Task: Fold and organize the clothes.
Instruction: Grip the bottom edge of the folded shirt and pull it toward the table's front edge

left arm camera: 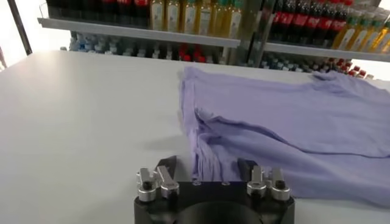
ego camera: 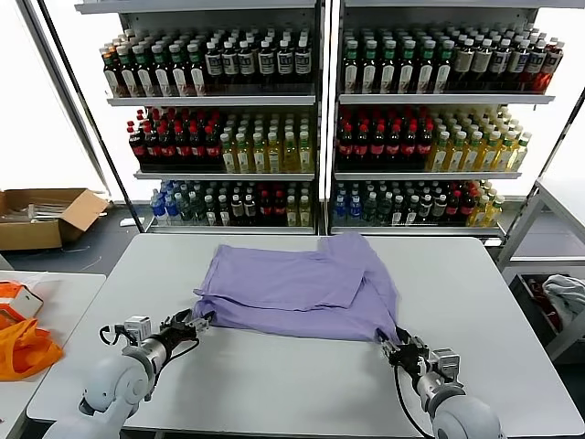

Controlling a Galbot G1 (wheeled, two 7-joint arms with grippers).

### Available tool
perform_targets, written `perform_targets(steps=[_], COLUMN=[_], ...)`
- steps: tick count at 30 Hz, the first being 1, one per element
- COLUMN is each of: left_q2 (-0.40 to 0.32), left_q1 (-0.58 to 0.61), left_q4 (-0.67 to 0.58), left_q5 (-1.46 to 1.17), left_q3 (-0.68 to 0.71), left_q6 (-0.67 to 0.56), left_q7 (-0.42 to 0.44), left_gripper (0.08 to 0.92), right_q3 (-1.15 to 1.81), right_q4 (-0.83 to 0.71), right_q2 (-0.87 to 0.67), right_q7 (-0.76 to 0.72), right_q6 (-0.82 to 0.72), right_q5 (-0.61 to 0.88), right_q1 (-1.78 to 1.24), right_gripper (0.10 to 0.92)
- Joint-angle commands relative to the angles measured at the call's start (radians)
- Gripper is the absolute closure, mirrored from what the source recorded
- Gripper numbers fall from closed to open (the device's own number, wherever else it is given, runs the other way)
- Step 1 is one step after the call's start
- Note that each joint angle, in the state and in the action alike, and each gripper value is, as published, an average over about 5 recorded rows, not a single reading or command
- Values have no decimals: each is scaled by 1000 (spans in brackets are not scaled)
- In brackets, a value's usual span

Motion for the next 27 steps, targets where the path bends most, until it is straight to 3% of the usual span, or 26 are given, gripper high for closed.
perform_targets(steps=[1,7,16,27], left_q2=[-7,3,6,-42], left_q1=[13,43,104,401], left_q4=[12,-43,-115,-364], left_q5=[0,1,9,38], left_q3=[4,-1,-26,-168], left_q6=[4,4,3,4], left_q7=[5,4,0,-32], left_gripper=[501,674,899,918], right_q3=[2,2,31,120], right_q4=[4,26,72,223], right_q2=[5,-4,-15,-36], right_q7=[5,2,-14,-20], right_q6=[-16,-14,1,15], right_q5=[5,24,26,4], right_q1=[-29,-29,-78,-295], right_gripper=[744,900,919,919])
